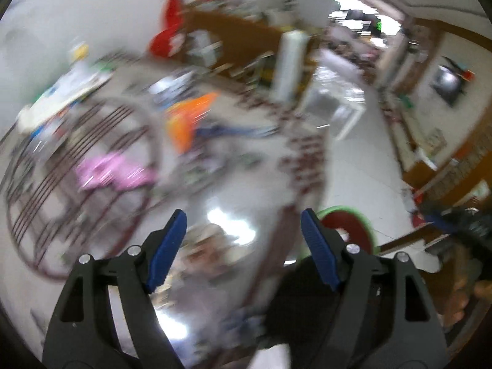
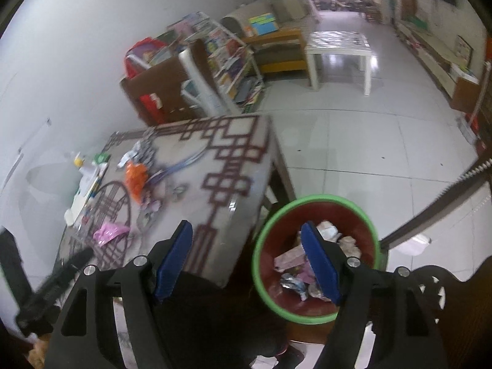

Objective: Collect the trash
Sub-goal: 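Move both tools back over the table toward the brown box and paper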

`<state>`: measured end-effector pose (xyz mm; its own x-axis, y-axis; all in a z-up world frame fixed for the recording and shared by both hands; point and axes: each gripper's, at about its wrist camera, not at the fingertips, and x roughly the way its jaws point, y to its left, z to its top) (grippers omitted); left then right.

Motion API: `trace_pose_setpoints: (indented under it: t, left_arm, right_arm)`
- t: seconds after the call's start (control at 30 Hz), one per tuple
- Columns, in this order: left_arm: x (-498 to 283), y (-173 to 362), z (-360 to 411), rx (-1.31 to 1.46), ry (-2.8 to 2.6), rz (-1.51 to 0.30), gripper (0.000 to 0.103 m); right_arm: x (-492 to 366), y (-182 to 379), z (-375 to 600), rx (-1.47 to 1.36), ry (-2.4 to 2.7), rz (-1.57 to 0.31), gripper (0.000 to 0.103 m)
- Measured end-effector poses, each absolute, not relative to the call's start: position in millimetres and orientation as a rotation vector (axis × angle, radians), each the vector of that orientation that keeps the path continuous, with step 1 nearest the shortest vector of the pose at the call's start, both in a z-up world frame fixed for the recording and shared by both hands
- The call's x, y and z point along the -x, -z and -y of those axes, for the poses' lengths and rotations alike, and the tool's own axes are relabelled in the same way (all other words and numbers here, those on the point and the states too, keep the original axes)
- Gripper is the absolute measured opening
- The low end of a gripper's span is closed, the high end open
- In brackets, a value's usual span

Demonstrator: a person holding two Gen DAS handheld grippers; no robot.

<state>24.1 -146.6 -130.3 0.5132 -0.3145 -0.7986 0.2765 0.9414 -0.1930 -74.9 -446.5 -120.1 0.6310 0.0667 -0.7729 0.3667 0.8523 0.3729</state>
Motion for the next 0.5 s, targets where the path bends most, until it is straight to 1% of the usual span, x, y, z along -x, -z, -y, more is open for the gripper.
trace_pose_setpoints:
  t: [0.1,0.2,0.27,0.33,0.4,0.5]
  left_arm:
    - [-27,160,102,0.084,0.231,-1.066,0.074]
    - [-20,192,56,0.197,0.126,-1.173,0.074]
    - [-19,208,40,0.261,0.084,-1.224,0.074]
    - [-17,225,30,0.325,0.063,-1.275,0.074]
    - [-16,230,30,0.358,0.068,-1.298,0.074]
    - [-16,229,44,0.276,0.098,-1.287,0.074]
  right_arm:
    - [62,119,425,-0.513,0.133,-0.897,0.071]
    - [50,115,404,-0.480,0.088,-0.910,0.071]
    - [44,114,391,-0.460,0.062,-0.916,0.071]
    - [38,112,378,-0.446,0.035,-0.922,0.071]
    - [36,111,368,-0.431,0.016,-0.929,0.071]
    - [35,111,356,-0.406,0.003,-0.940,0.071]
